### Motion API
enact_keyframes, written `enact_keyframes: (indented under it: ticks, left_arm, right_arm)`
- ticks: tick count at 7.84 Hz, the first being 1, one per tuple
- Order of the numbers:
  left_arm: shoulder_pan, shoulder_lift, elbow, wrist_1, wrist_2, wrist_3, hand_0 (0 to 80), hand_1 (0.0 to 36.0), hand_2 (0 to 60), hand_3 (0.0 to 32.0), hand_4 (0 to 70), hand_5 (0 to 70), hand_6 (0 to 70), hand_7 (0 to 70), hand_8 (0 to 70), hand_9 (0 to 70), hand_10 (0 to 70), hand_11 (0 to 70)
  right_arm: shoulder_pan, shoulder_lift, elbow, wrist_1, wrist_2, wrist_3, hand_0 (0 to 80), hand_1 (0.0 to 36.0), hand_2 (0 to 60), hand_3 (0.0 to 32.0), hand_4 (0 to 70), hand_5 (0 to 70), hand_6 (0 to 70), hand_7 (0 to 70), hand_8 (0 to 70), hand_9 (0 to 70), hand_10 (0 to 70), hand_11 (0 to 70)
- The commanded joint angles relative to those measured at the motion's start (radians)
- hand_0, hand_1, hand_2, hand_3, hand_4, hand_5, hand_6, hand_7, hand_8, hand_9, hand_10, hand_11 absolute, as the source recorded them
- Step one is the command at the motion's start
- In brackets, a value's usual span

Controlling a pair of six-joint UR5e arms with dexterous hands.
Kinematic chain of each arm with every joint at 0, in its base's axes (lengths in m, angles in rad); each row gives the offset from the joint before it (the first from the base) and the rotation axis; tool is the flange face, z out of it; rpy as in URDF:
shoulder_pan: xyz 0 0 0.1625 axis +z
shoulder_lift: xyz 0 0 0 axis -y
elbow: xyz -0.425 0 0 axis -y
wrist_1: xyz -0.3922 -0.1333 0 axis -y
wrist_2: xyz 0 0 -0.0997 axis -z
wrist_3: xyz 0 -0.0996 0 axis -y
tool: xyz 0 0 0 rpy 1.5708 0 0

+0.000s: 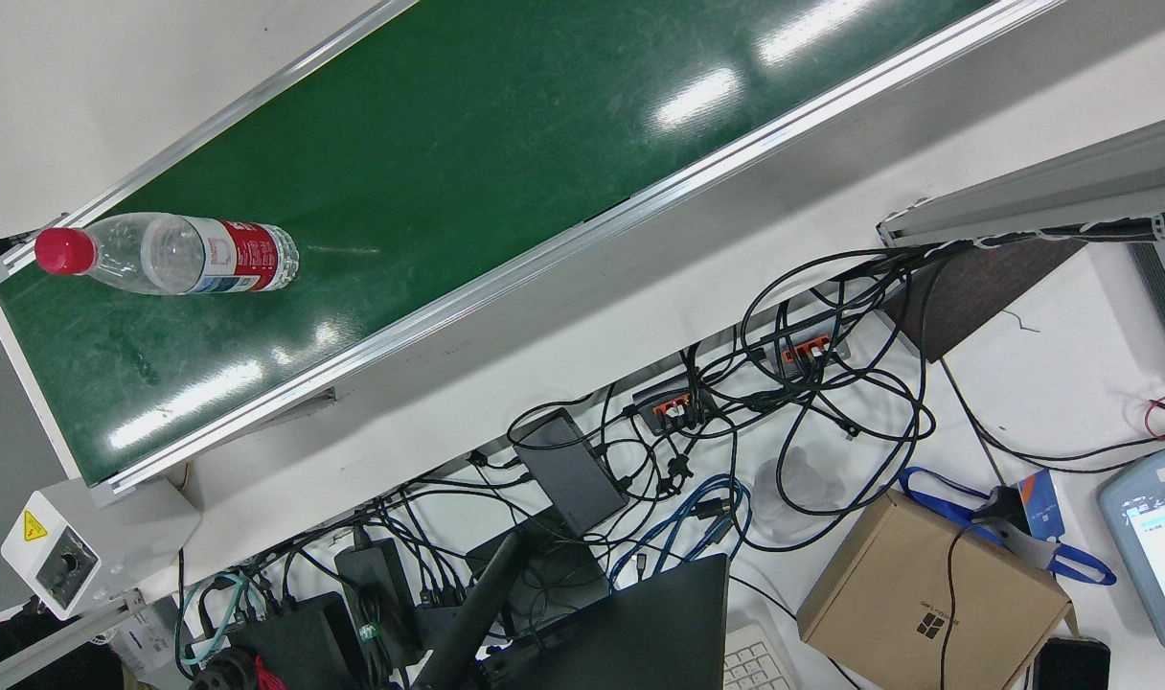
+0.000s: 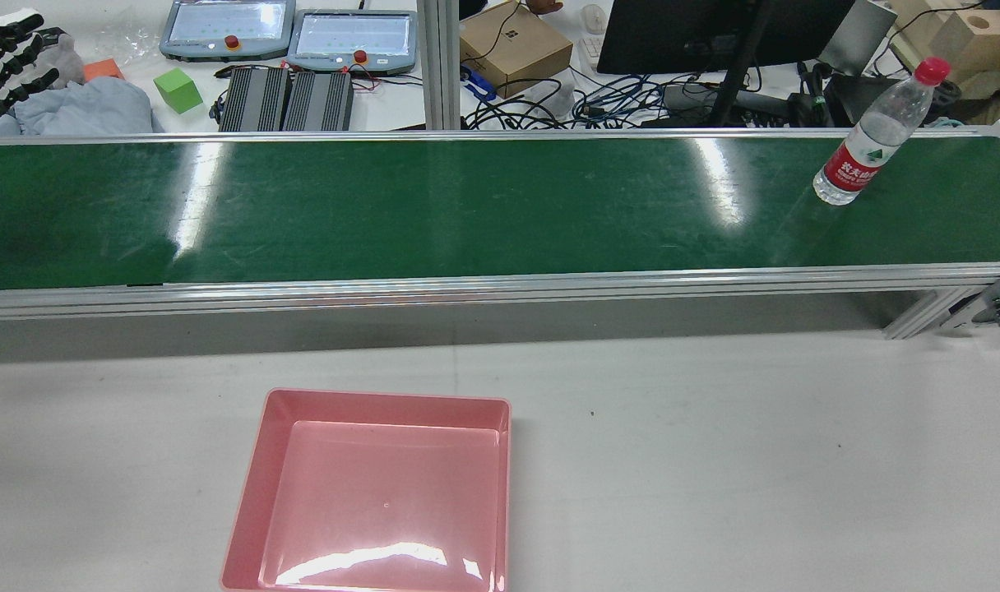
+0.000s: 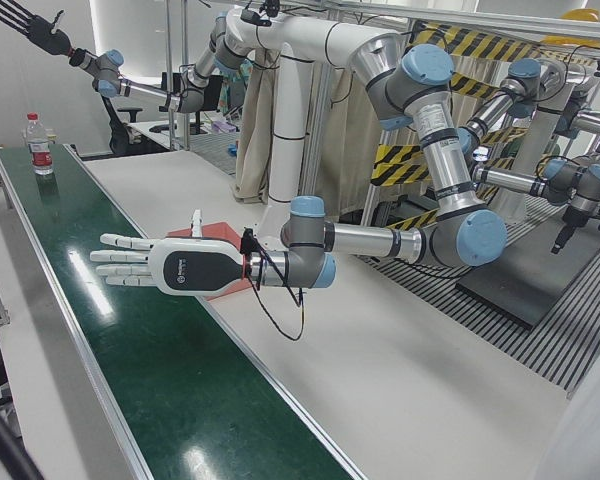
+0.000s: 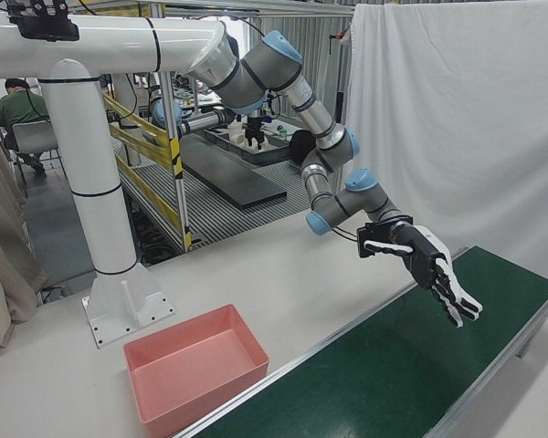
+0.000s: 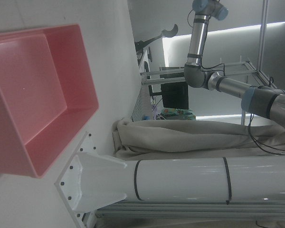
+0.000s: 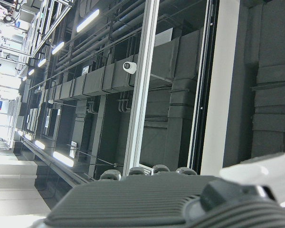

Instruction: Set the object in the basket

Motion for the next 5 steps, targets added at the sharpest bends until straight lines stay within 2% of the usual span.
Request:
enact_keyframes:
  ticks: [1, 5]
  left_arm:
    - [0.0, 0.0, -0.001, 0.0, 0.001, -0.001, 48.0, 5.5, 0.0, 0.4, 9.9, 12.2, 0.7, 0.0, 1.1, 0.0, 4.4, 7.3]
    - [0.004, -0.003, -0.003, 0.0, 0.0, -0.001, 48.2, 5.3, 0.0, 0.8, 9.9, 12.3, 0.5, 0.0, 1.2, 0.0, 4.4, 7.3]
  right_arm:
    - [0.0, 0.0, -0.001, 0.0, 0.0, 0.0, 0.0, 0.0, 0.0, 0.0, 0.0, 0.0, 0.0, 0.0, 0.0, 0.0, 0.0, 0.0]
    - [0.0, 0.0, 0.001, 0.0, 0.0, 0.0, 0.0, 0.0, 0.0, 0.0, 0.0, 0.0, 0.0, 0.0, 0.0, 0.0, 0.0, 0.0]
